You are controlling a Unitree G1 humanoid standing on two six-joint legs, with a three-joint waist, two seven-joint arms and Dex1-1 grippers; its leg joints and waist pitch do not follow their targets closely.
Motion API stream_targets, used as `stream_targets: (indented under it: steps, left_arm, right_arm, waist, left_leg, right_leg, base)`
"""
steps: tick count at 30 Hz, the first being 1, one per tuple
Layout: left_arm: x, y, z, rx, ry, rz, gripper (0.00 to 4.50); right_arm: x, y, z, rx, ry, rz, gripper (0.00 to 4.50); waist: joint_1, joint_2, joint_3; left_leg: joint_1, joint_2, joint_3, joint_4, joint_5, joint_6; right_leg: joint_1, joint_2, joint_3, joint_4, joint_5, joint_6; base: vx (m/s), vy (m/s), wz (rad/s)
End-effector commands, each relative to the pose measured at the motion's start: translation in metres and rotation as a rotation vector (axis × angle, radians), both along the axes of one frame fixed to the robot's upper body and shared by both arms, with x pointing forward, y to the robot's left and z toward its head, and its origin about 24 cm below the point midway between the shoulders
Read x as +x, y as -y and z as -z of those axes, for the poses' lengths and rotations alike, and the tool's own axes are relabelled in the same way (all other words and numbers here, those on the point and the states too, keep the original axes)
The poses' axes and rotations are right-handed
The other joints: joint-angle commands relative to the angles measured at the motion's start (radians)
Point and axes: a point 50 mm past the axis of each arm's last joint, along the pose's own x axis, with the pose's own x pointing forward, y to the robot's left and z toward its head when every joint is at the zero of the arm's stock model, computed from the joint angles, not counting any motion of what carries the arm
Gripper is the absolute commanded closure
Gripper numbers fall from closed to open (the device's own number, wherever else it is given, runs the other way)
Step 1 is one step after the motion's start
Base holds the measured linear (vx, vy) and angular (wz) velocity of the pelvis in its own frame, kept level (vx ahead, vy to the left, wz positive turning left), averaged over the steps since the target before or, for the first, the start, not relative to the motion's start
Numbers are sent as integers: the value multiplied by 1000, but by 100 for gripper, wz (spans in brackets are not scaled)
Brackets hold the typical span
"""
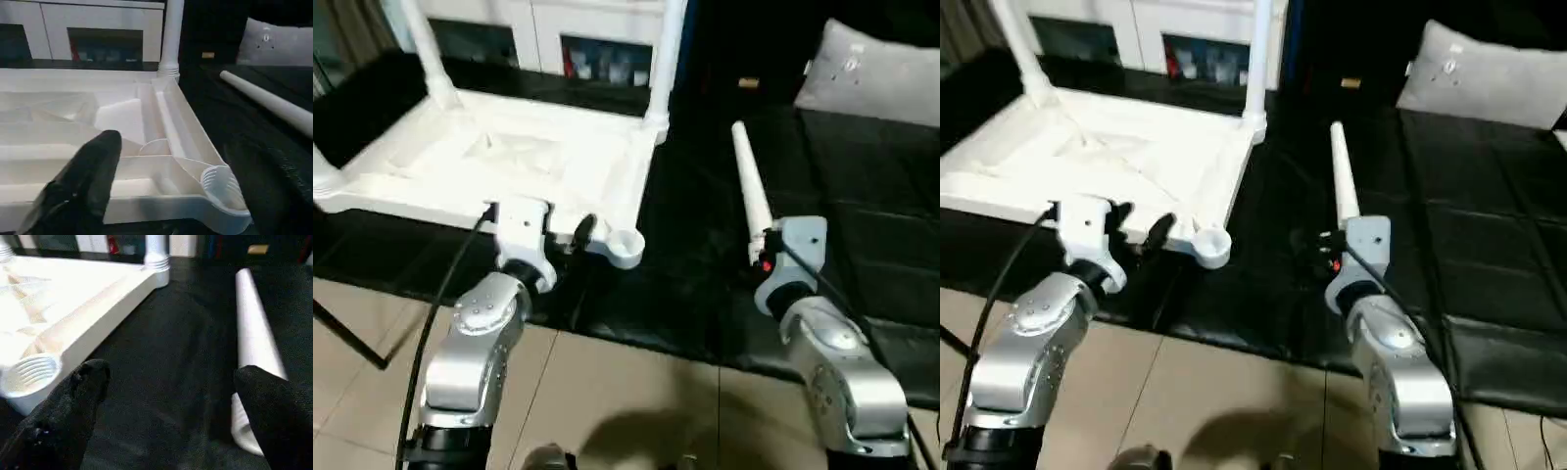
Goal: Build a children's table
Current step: Move to table
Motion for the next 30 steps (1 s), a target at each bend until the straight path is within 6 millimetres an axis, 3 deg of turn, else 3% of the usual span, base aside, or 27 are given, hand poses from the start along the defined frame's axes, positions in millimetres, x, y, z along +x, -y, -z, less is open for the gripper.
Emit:
stream_targets:
  steps: [1,2,4,5,6,7,8,9,11,13,14,15,16,17,18,19,20,21,22,23,24,25,26,27,28,29,30]
  left_arm:
    - [1,1,-7,-5,31,13,30]
    - [0,1,-7,-3,35,20,24]
    - [-1,2,-7,4,34,30,10]
    - [-1,3,-6,10,33,34,4]
    - [0,3,-6,11,33,34,4]
    - [0,3,-7,12,33,33,4]
    - [0,3,-6,14,32,35,4]
    - [0,2,-5,21,28,39,4]
    - [-1,2,-4,31,24,44,4]
    - [-1,2,-3,37,25,45,4]
    - [1,3,-4,35,26,45,4]
    - [1,4,-5,34,27,47,4]
    - [2,4,-5,34,28,48,4]
    - [2,4,-5,34,28,49,4]
    - [1,5,-4,36,25,55,4]
    - [0,5,-3,38,23,57,4]
    - [0,5,-3,40,21,59,4]
    - [0,5,-2,41,20,60,4]
    - [0,6,-3,41,21,66,4]
    - [0,7,-4,41,22,70,4]
    - [0,7,-4,41,22,71,4]
    - [0,7,-4,41,23,74,4]
    - [-1,6,-2,47,18,77,4]
    - [-1,6,-1,53,16,77,4]
    - [-2,6,-1,57,15,77,4]
    - [-1,6,-1,55,14,76,4]
    - [0,7,-2,54,15,77,4]
  right_arm:
    - [4,1,-6,-23,35,-28,0]
    - [4,1,-7,-31,43,-42,0]
    - [4,1,-8,-31,46,-46,0]
    - [4,2,-9,-35,49,-57,0]
    - [4,2,-10,-36,49,-60,0]
    - [6,2,-10,-49,52,-71,0]
    - [7,1,-10,-51,52,-80,0]
    - [7,-1,-10,-52,50,-94,0]
    - [6,-2,-10,-55,51,-105,0]
    - [7,-2,-10,-50,41,-109,0]
    - [8,-2,-9,-51,22,-106,0]
    - [9,-2,-8,-52,8,-102,0]
    - [10,-1,-8,-53,3,-101,0]
    - [10,-1,-8,-53,2,-101,0]
    - [10,-1,-8,-57,9,-104,0]
    - [10,0,-9,-60,12,-105,0]
    - [9,1,-8,-63,11,-97,0]
    - [9,2,-8,-65,9,-91,0]
    - [10,5,-8,-71,3,-81,0]
    - [11,6,-7,-83,-1,-72,0]
    - [11,6,-7,-85,-2,-70,0]
    - [12,7,-7,-92,-6,-67,0]
    - [12,7,-6,-101,-14,-64,0]
    - [12,8,-5,-105,-19,-64,0]
    - [12,8,-5,-107,-23,-64,0]
    - [13,10,-4,-128,-42,-64,0]
    - [15,11,-4,-140,-45,-59,0]
  waist:
    - [-7,5,-45]
    - [-7,7,-48]
    - [-11,10,-45]
    - [-16,9,-33]
    - [-16,9,-33]
    - [-23,18,-26]
    - [-28,20,-20]
    - [-37,22,-23]
    - [-49,17,-29]
    - [-47,8,-38]
    - [-46,29,-52]
    - [-65,6,-45]
    - [-57,13,-42]
    - [-59,6,-44]
    - [-48,-9,-45]
    - [-32,-19,-51]
    - [7,-41,-64]
    - [47,-28,-79]
    - [45,-45,-79]
    - [36,-7,-87]
    - [6,41,-91]
    - [-16,72,-82]
    - [-71,60,-107]
    - [-49,55,-74]
    - [-58,41,-77]
    - [-56,28,-65]
    - [-59,-10,-58]
  left_leg:
    - [18,47,-22,-77,-339,-34]
    - [23,52,-24,-82,-367,-30]
    - [45,52,-24,-86,-474,-39]
    - [66,48,-26,-89,-592,-42]
    - [66,48,-26,-89,-592,-42]
    - [101,47,-31,-89,-695,-39]
    - [112,49,-34,-94,-743,-39]
    - [107,55,-41,-105,-755,-34]
    - [108,52,-34,-112,-728,-20]
    - [85,38,-16,-106,-593,7]
    - [151,53,25,-94,-499,-21]
    - [182,85,13,-115,-478,-53]
    - [206,102,28,-125,-505,-57]
    - [220,97,44,-120,-511,-55]
    - [186,51,88,-97,-457,-55]
    - [158,7,109,-71,-425,-56]
    - [68,-48,88,4,-324,-41]
    - [-15,-44,22,75,-229,-39]
    - [-104,-26,-22,89,-138,24]
    - [-104,-3,-55,56,-14,47]
    - [-22,14,-56,-29,128,66]
    - [28,64,-109,-51,123,110]
    - [192,164,-213,-32,272,349]
    - [128,150,-157,-34,216,390]
    - [129,144,-144,-41,171,411]
    - [107,106,-104,-63,45,430]
    - [90,53,-70,-52,-109,400]
  right_leg:
    - [29,-83,54,-145,-417,-15]
    - [35,-85,51,-144,-388,-31]
    - [32,-88,49,-156,-457,-36]
    - [32,-87,37,-178,-576,-25]
    - [32,-87,37,-178,-576,-25]
    - [38,-75,11,-200,-619,-20]
    - [39,-67,-2,-203,-616,-20]
    - [60,-68,-8,-196,-548,-26]
    - [75,-80,1,-199,-497,-45]
    - [101,-98,21,-204,-492,-70]
    - [64,-67,57,-205,-443,-95]
    - [37,-31,35,-140,-243,-138]
    - [15,-38,27,-118,-181,-170]
    - [6,-42,30,-114,-161,-194]
    - [42,-44,68,-124,-109,-239]
    - [80,-30,111,-131,-86,-263]
    - [190,-52,214,-149,-2,-299]
    - [260,-101,290,-143,132,-334]
    - [291,-139,249,-114,357,-317]
    - [246,-107,187,-73,659,-282]
    - [165,-19,68,-52,529,-192]
    - [103,16,18,-9,295,-139]
    - [-51,-16,1,60,-105,-30]
    - [-45,-33,6,80,-88,26]
    - [-52,-35,5,80,-55,47]
    - [-44,-31,-1,60,-1,62]
    - [-17,-60,31,-38,55,15]
  base:
    - [0,0,0]
    - [-24,62,-4]
    - [-14,62,-3]
    - [6,61,-4]
    - [6,61,-4]
    - [22,65,-8]
    - [45,69,-10]
    - [45,69,-10]
    - [70,54,-9]
    - [96,37,-7]
    - [107,17,-19]
    - [107,17,-19]
    - [106,11,-46]
    - [142,-10,-58]
    - [142,-10,-58]
    - [205,-24,-51]
    - [225,-15,-55]
    - [225,-15,-55]
    - [178,16,-60]
    - [-2,57,-28]
    - [-2,57,-28]
    - [-29,57,-14]
    - [132,27,2]
    - [132,27,2]
    - [118,12,19]
    - [72,-23,5]
    - [72,-23,5]
